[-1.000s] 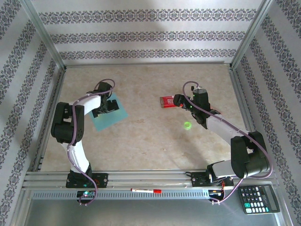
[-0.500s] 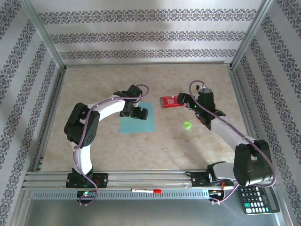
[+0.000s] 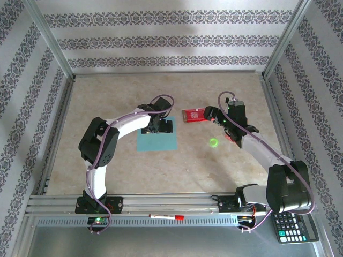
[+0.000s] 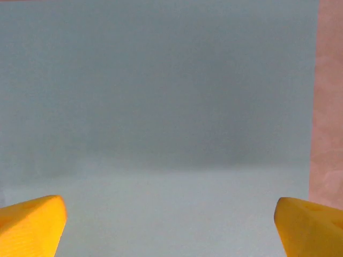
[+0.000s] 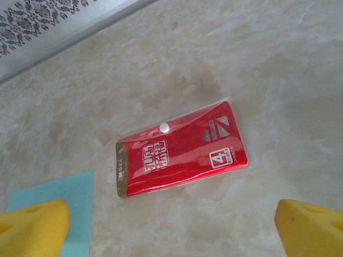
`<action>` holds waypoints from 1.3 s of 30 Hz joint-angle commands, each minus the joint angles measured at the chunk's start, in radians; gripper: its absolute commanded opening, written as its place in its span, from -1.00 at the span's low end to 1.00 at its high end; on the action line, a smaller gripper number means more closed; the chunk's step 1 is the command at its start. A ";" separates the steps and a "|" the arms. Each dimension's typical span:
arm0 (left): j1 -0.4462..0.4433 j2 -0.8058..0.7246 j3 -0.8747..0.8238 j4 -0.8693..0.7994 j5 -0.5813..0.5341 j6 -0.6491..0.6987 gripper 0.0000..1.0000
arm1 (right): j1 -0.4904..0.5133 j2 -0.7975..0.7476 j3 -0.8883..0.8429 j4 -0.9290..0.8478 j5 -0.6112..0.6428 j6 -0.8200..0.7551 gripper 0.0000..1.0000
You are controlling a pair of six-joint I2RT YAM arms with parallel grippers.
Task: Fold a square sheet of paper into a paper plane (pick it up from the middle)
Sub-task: First fold the square sheet of paper in half at the center of the table.
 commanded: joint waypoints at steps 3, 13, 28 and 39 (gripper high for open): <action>-0.018 0.049 0.055 -0.107 -0.075 -0.038 0.99 | -0.020 0.001 0.007 -0.001 -0.023 -0.005 0.96; -0.021 0.086 0.076 -0.116 -0.080 -0.032 1.00 | -0.030 -0.001 -0.008 0.011 -0.036 0.004 0.96; -0.022 0.116 0.026 -0.082 -0.028 -0.038 0.96 | -0.031 -0.002 -0.013 0.011 -0.030 0.007 0.96; -0.023 0.103 0.010 -0.074 -0.027 -0.041 0.84 | -0.031 -0.003 -0.011 0.005 -0.016 0.010 0.96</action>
